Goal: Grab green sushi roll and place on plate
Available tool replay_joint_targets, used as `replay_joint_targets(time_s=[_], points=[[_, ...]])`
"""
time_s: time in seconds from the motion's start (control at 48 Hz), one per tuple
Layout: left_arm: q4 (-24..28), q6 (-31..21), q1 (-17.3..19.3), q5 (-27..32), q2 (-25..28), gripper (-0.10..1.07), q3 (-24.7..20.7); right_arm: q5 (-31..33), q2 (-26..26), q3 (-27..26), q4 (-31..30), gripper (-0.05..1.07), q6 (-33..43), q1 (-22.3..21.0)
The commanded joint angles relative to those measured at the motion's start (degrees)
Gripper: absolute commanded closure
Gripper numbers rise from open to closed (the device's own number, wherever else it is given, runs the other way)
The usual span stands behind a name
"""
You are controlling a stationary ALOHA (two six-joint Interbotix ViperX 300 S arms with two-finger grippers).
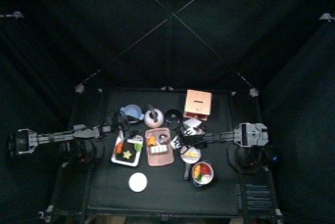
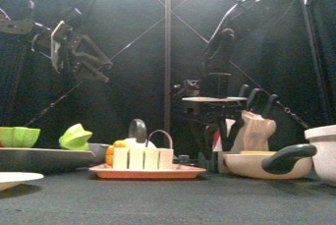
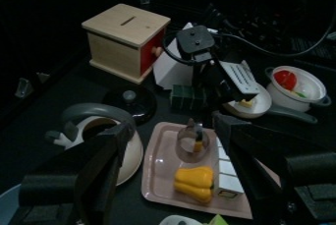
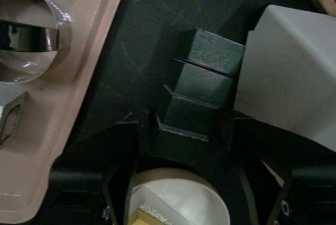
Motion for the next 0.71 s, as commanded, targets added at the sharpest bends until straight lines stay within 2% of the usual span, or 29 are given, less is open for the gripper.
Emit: replay_joint_targets(time_s=[0.0,0.479,0.688], points=[[0.0,0.09,0.09,-0.26,-0.09,-0.02,-0.79,-0.79,-0.44,-0.62,0.18,0.11,-0.18,-1.32],[0.0,0.09,0.18,-0.26,-0.09,-0.02,-0.79,-2.11,1.49,-1.14,0.18,0.12,-0.26,-1.76],[0.0,0.09,0.18,-0.18,-0.18,-0.02,-0.7,-2.55,1.49,-1.05,0.18,0.21,-0.18,-1.76]])
